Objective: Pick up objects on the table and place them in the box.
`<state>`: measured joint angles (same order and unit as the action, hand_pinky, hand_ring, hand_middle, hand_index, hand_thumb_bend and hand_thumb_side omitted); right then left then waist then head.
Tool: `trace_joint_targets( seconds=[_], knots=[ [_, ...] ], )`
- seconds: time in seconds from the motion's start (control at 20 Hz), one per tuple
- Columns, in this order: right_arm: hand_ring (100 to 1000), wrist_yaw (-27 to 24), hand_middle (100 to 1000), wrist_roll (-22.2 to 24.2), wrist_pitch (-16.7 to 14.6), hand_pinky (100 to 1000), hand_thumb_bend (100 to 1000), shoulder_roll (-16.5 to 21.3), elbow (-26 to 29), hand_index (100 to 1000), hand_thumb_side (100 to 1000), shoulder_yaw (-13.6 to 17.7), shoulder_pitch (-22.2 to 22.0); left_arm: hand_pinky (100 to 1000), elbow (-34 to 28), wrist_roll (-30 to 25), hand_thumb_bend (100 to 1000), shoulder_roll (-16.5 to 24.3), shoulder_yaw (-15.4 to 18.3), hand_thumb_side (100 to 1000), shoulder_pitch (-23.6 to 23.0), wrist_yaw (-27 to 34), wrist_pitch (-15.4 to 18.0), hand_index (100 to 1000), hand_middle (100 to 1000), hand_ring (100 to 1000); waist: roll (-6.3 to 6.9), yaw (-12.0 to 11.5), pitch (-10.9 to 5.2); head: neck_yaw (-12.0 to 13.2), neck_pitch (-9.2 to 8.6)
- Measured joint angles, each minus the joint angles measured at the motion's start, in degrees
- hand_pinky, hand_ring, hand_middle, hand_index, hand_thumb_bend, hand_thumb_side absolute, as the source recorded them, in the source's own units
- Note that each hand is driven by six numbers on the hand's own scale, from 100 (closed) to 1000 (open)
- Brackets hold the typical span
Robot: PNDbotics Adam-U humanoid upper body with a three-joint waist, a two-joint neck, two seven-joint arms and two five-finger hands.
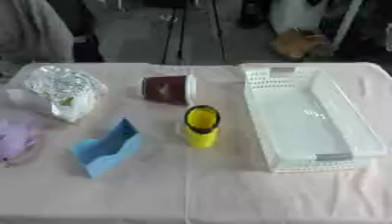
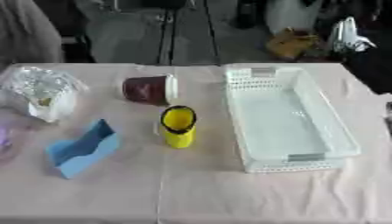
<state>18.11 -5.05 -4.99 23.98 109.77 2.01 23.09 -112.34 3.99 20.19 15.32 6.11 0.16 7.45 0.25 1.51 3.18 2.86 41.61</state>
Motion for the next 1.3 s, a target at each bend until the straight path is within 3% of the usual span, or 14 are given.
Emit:
trace_joint_targets(
  seconds=[1.2,1.3],
  knots=[
    [651,0.0,797,0.0,0.0,589,100,0.0,0.0,868,426,-0.3,0.0,529,0.1,-2.7,414,0.4,-0.4,751,0.0,-1.7,-1.4,836,654,686,-0.02,-0.1,-0.01,0.0,0.02],
    [652,0.0,797,0.0,0.0,589,100,0.0,0.0,868,425,-0.3,0.0,526,0.6,-4.2,452,1.1,-0.6,752,0.1,-3.2,-2.2,847,672,702,-0.01,-0.1,-0.01,0.1,0.02]
  ],
)
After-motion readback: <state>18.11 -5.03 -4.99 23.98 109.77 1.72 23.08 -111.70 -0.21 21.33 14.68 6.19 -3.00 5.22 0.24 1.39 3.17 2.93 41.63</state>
